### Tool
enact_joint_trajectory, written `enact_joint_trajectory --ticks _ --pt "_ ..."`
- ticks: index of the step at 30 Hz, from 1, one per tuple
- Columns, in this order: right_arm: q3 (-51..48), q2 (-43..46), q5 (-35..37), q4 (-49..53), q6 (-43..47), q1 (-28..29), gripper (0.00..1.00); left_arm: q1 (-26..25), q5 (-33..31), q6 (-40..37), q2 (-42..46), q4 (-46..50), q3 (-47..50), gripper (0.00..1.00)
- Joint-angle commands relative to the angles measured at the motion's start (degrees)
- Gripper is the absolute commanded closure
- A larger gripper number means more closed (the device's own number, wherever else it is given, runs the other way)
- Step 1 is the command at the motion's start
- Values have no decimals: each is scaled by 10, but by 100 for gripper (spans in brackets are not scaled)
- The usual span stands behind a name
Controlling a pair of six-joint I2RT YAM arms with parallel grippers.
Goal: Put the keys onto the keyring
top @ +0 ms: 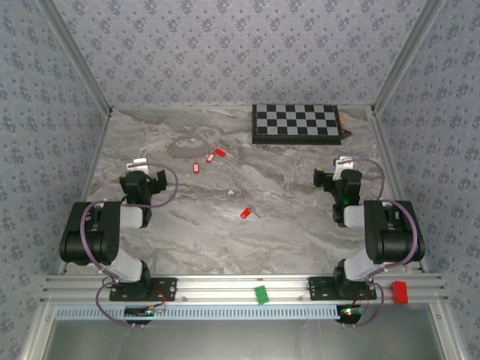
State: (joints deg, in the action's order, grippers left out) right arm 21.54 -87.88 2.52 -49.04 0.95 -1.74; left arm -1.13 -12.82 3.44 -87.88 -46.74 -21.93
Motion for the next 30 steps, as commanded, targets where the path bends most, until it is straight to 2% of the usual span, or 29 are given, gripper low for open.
enact_joint_trajectory --ticks 1,7,9,13,15,18,22,26,30 --pt "2 -1 2 0 3 1 1 3 8 -4 -2 -15 -9 0" --pt "-1 4 27 -4 5 8 1 3 9 -4 0 -18 -8 0" --pt "-6 25 44 3 7 17 1 3 -11 4 20 18 -21 0" --pt "4 99 99 85 -7 25 1 4 -81 26 90 207 -92 0" --pt "15 139 112 142 -23 24 1 4 -95 49 125 289 -124 0" --pt "25 197 129 213 -109 16 1 6 -100 116 178 427 -184 0" --pt "57 272 90 335 -277 -27 0 11 -24 156 218 589 -266 0" --pt "74 293 -33 354 -295 -79 0 11 94 159 223 640 -293 0" --pt "99 295 -109 384 -286 -76 1 11 175 168 197 643 -306 6"
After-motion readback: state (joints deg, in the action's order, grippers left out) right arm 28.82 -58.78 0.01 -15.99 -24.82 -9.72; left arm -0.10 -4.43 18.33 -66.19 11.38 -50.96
